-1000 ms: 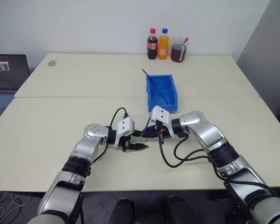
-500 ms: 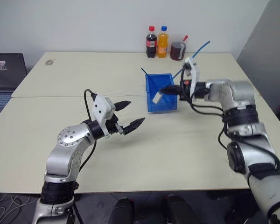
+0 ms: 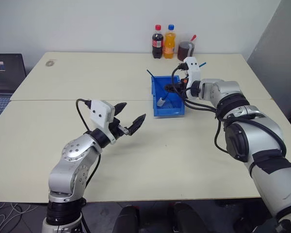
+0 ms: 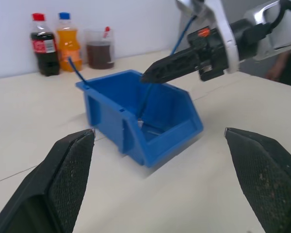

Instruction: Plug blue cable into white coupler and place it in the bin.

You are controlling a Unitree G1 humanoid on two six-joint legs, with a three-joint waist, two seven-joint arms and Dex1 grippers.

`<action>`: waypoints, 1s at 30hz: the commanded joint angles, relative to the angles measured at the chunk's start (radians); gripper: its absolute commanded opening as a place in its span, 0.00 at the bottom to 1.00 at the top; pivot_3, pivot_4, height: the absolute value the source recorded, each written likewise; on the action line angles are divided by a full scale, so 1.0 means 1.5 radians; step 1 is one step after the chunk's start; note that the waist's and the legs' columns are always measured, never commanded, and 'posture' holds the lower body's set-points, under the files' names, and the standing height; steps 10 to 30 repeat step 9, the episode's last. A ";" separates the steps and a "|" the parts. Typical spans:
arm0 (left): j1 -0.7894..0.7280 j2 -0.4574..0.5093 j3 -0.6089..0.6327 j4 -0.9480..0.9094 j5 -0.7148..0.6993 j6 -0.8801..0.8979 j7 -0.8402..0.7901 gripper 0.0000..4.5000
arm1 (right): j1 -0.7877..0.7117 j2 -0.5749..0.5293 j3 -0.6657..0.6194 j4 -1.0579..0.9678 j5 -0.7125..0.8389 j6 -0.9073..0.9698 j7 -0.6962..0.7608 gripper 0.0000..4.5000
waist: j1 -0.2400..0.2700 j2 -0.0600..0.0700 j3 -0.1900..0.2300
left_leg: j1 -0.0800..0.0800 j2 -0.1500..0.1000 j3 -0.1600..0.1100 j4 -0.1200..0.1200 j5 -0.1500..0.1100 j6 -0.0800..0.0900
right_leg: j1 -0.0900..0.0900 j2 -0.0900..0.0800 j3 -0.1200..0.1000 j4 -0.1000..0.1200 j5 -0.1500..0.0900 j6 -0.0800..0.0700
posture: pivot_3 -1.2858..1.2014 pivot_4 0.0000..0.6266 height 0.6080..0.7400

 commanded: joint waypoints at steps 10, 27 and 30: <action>0.003 0.004 0.023 -0.018 -0.003 0.028 0.070 1.00 | -0.001 -0.074 0.050 -0.027 -0.112 -0.133 0.036 0.95 | 0.001 0.000 0.000 | 0.000 0.000 0.000 0.000 0.000 0.000 | 0.000 0.000 0.000 -0.001 0.000 0.000 | 0.52 0.24 1.00; 0.003 0.004 0.023 -0.018 -0.003 0.028 0.070 1.00 | -0.001 -0.074 0.050 -0.027 -0.112 -0.133 0.036 0.95 | 0.001 0.000 0.000 | 0.000 0.000 0.000 0.000 0.000 0.000 | 0.000 0.000 0.000 -0.001 0.000 0.000 | 0.52 0.24 1.00; 0.003 0.004 0.023 -0.018 -0.003 0.028 0.070 1.00 | -0.001 -0.074 0.050 -0.027 -0.112 -0.133 0.036 0.95 | 0.001 0.000 0.000 | 0.000 0.000 0.000 0.000 0.000 0.000 | 0.000 0.000 0.000 -0.001 0.000 0.000 | 0.52 0.24 1.00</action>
